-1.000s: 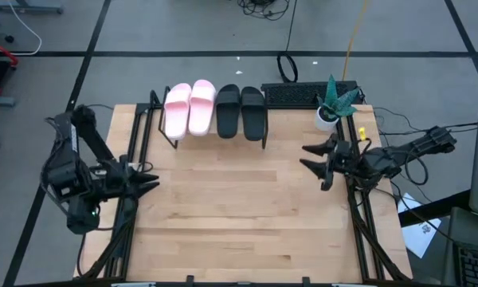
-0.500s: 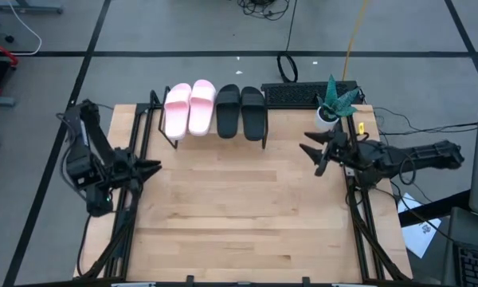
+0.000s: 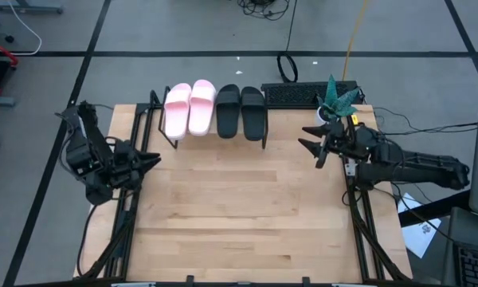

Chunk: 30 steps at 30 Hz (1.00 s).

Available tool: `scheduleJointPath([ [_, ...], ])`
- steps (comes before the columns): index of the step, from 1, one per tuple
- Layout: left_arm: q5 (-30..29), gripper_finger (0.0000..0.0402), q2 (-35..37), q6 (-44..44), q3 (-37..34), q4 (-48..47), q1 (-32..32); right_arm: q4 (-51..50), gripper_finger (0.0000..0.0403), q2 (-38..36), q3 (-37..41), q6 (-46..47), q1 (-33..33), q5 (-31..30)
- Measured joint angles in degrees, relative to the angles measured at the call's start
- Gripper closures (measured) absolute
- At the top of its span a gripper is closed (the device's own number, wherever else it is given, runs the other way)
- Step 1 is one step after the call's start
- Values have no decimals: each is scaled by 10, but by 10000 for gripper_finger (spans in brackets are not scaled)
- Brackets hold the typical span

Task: Pick and place slides into the shelf
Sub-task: Return to Home Position

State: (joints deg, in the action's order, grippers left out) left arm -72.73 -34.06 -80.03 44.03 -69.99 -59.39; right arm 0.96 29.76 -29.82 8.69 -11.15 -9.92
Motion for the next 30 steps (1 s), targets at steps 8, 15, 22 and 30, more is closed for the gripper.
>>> scheduleJointPath([
  [8,22,316,1,81,-48,114,69,0,188,0,0,11,-88,110],
  [15,115,316,25,206,-82,211,165,0,188,0,0,17,-134,166],
  [22,203,316,102,360,-123,306,271,11,188,0,38,45,-160,222],
  [30,288,316,141,449,-205,433,314,116,188,-7,100,63,-160,240],
])
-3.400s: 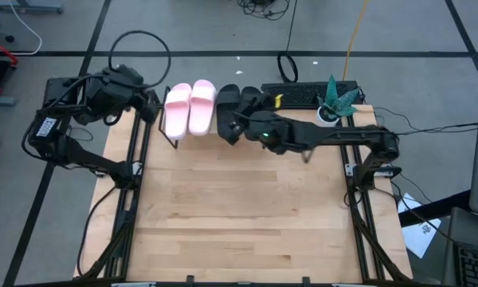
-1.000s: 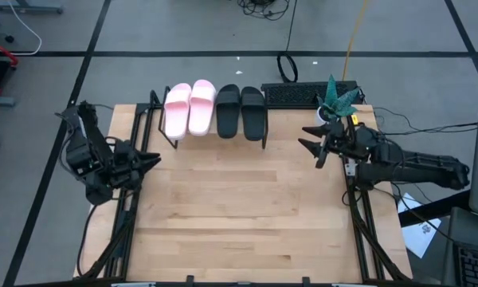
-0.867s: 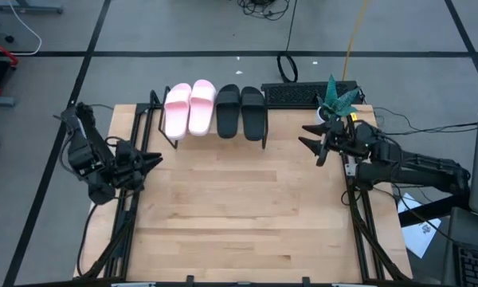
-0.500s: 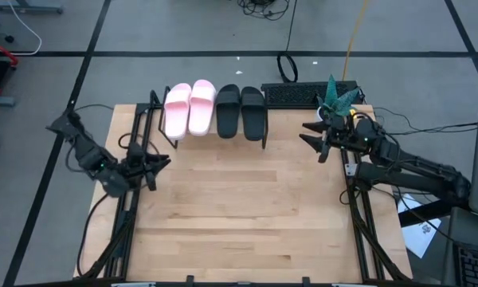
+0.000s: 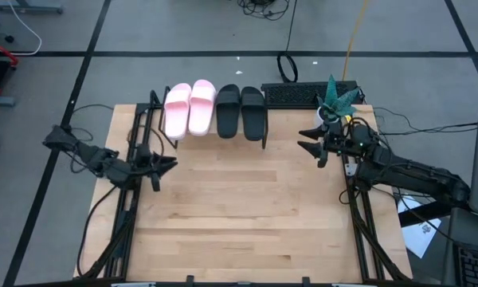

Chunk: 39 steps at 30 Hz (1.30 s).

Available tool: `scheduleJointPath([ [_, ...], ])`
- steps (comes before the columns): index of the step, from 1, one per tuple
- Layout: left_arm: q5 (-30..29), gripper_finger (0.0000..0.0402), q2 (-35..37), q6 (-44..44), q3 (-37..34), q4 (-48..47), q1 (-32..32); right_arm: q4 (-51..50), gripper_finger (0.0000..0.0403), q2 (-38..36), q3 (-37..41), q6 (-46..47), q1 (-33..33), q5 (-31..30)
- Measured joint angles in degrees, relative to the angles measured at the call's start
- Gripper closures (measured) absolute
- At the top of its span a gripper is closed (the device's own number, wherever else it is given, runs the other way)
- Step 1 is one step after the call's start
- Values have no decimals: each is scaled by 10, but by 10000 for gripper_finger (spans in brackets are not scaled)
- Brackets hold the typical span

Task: Pick and place slides into the shelf
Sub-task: Return to Home Position

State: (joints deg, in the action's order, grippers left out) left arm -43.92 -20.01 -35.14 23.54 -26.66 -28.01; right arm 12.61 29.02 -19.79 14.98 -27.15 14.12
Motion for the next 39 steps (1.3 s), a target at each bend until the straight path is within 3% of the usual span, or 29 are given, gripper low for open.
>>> scheduleJointPath([
  [6,1,316,-69,16,-66,136,0,4,188,7,23,7,16,-5],
  [12,-28,316,-147,17,-64,161,0,4,188,39,33,8,45,-72],
  [17,-74,316,-187,-58,-64,141,0,-18,188,54,34,-7,71,-156],
  [22,-145,316,-168,-101,-64,102,-26,-33,188,11,34,-21,77,-185],
  [27,-166,316,-128,-121,-64,46,-53,-104,188,-61,34,-19,77,-186],
  [31,-219,316,-91,-132,-64,12,-63,-139,188,-113,34,-22,77,-186],
  [35,-189,316,-78,-117,-70,15,-61,-153,188,-154,50,-19,77,-189],
  [39,-146,316,-78,-119,-87,31,-52,-95,188,-189,108,-7,77,-187],
])
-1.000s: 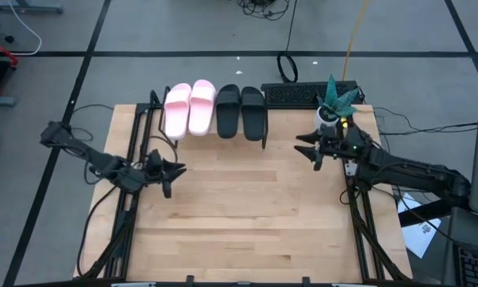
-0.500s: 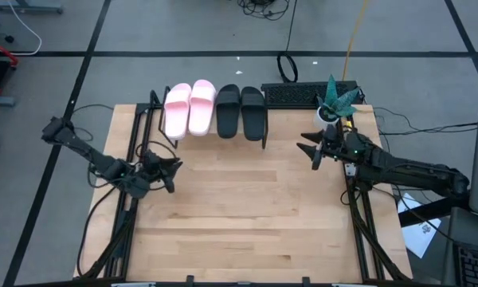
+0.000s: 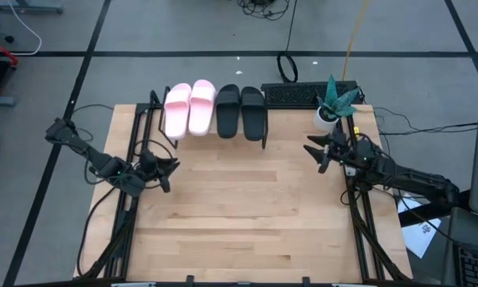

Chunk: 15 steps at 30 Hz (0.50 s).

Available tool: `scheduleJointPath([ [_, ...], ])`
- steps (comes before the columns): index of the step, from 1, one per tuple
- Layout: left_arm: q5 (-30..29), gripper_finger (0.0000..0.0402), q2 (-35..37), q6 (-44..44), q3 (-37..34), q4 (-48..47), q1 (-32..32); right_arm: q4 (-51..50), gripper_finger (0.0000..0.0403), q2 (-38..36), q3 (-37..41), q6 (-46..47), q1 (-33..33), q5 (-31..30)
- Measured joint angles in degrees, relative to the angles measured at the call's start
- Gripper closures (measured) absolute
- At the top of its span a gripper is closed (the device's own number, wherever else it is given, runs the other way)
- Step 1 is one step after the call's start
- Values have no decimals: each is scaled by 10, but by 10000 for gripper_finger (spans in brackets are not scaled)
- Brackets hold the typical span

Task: Pick and place slides into the shelf
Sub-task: Return to Home Position

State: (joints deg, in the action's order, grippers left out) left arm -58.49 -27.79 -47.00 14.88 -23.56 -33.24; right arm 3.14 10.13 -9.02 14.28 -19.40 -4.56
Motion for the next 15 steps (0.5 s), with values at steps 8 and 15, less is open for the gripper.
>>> scheduleJointPath([
  [8,28,316,1,14,-18,-1,30,39,188,-39,60,35,0,-1],
  [15,41,316,31,12,-38,-29,68,36,188,-38,56,15,0,-1],
])
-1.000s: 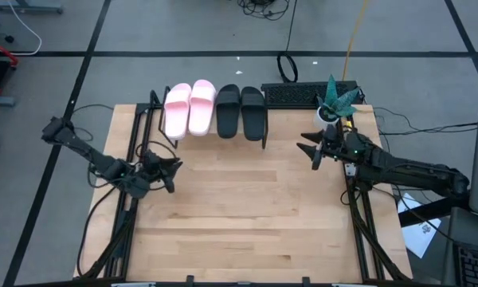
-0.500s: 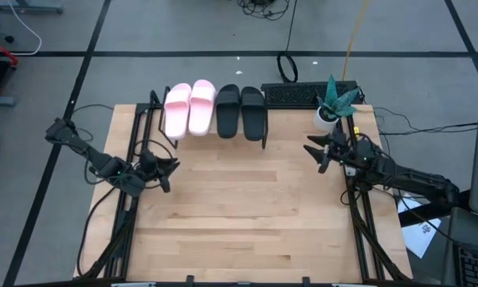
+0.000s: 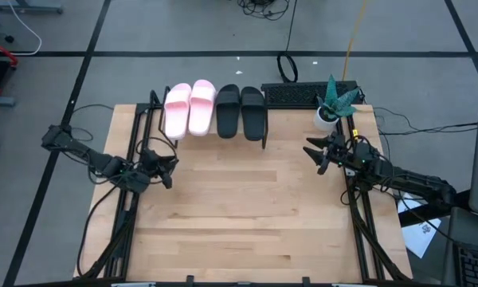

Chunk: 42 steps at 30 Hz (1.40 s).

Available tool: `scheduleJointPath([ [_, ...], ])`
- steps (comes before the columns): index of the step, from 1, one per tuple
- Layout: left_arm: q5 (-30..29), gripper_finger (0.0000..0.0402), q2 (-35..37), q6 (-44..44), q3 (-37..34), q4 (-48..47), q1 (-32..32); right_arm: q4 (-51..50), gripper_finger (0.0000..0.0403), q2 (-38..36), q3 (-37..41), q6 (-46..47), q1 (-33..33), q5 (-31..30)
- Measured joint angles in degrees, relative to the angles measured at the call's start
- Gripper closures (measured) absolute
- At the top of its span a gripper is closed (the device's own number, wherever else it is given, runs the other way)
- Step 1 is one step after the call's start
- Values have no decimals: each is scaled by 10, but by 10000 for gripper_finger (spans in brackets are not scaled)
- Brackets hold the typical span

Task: Pick and place slides into the shelf
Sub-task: Return to Home Position

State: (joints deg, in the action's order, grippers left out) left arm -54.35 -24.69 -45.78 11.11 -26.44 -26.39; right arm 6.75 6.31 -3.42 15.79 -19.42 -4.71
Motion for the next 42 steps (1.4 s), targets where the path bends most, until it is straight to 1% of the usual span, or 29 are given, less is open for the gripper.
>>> scheduleJointPath([
  [3,-11,316,40,-2,0,-35,5,-8,188,0,0,3,0,0],
  [8,-30,316,130,-2,0,-111,0,-9,188,-1,0,1,0,0],
  [10,-30,316,161,32,0,-107,-2,-9,188,-3,0,0,0,0],
  [13,-13,316,191,73,0,-108,-4,-9,188,-3,0,-2,0,-4],
  [17,-12,316,195,90,0,-109,-4,-9,188,-4,0,-5,0,-29],
  [26,-11,316,191,95,0,-109,-4,-9,188,-4,0,-7,0,-29],
  [32,-8,316,191,73,0,-107,-4,-9,188,-4,0,-6,0,-28],
  [36,19,316,191,26,0,-104,-4,-9,188,-4,0,29,0,-28],
  [42,27,316,191,35,0,-104,-4,-9,188,-4,0,30,0,-28],
])
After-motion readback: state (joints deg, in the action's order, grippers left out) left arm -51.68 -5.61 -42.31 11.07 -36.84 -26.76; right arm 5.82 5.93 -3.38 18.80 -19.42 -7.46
